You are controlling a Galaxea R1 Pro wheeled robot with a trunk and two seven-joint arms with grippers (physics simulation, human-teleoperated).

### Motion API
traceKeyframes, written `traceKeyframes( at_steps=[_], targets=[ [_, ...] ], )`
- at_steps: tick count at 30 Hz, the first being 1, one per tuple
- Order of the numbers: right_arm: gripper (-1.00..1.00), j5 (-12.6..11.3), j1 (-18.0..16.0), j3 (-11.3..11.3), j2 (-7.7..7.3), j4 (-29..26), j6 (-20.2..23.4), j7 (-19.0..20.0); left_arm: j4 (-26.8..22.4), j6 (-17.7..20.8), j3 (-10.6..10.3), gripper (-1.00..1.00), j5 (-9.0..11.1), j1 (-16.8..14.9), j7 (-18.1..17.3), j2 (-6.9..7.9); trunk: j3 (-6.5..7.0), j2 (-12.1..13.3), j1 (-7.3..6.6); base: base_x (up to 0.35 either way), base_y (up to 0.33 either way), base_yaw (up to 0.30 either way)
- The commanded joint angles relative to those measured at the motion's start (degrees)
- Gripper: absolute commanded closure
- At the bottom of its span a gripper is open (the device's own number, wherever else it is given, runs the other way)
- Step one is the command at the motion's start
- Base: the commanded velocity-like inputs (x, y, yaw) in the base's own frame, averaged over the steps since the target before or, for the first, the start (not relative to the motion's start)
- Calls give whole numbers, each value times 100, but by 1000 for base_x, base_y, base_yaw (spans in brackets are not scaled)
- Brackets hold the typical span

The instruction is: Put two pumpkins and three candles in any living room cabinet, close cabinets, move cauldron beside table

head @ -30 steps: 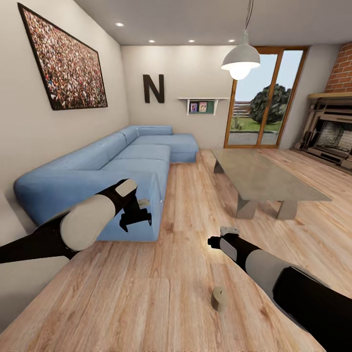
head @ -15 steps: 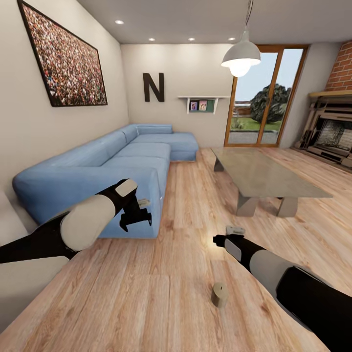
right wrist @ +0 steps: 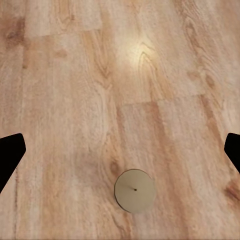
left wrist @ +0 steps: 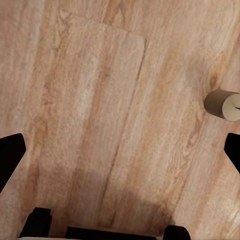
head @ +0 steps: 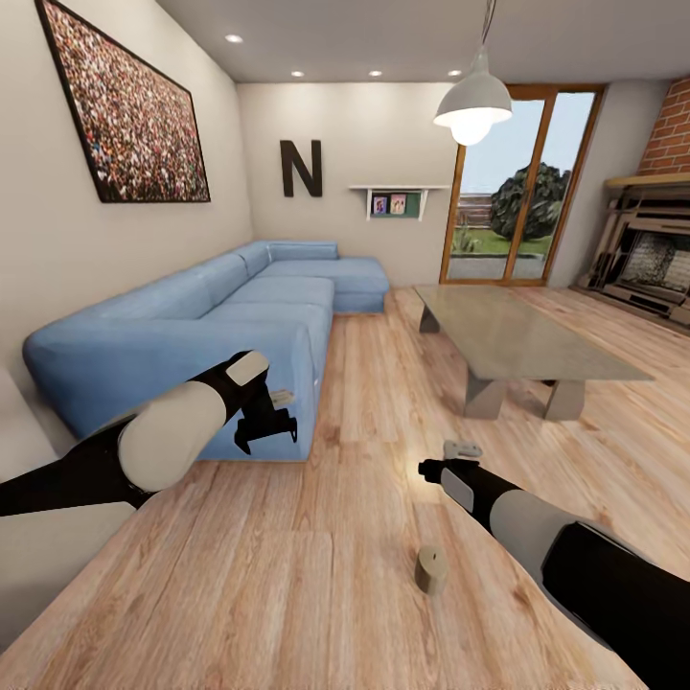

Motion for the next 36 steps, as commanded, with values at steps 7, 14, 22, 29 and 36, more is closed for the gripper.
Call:
traceKeyframes(
  at_steps=[7, 14, 22, 29, 36],
  targets=[
    [-100, -35, -4, 44, -1, -9, 14, -36, -11, 11, 13, -100, 50, -1, 60, 6, -132, -285, 153, 0, 0, 0],
    [-100, -39, -4, 46, -1, -4, 16, -41, -11, 12, 12, -100, 50, -1, 60, 6, -257, -566, 307, 0, 0, 0],
    [-100, -41, -4, 48, -1, -4, 20, -45, -11, 10, 12, -100, 50, -1, 60, 2, -410, -808, 443, 0, 0, 0],
    [-100, -41, -4, 43, -8, -2, 17, -45, -11, 12, 16, -100, 50, -1, 60, 6, -565, -817, 461, 0, 0, 0],
    [-100, -41, -4, 22, -18, 88, -25, -43, -11, 12, 15, -100, 50, -1, 60, 4, -720, -827, 479, 0, 0, 0]
  ],
)
